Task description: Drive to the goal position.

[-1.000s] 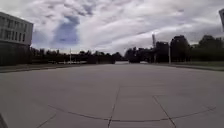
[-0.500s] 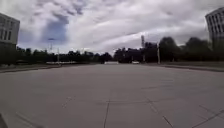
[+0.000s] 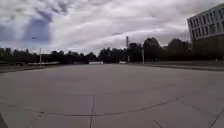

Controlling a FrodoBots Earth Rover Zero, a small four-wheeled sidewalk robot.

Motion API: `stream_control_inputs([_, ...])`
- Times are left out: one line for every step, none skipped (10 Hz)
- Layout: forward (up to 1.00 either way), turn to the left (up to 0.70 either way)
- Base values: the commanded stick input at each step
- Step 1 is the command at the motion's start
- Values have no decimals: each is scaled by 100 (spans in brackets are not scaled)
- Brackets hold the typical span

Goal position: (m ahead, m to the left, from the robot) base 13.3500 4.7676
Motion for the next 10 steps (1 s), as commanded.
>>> stream_control_inputs([70,-34])
stream_control_inputs([70,-34])
stream_control_inputs([70,-23])
stream_control_inputs([70,1])
stream_control_inputs([70,1])
stream_control_inputs([70,1])
stream_control_inputs([70,1])
stream_control_inputs([70,1])
stream_control_inputs([70,1])
stream_control_inputs([70,1])
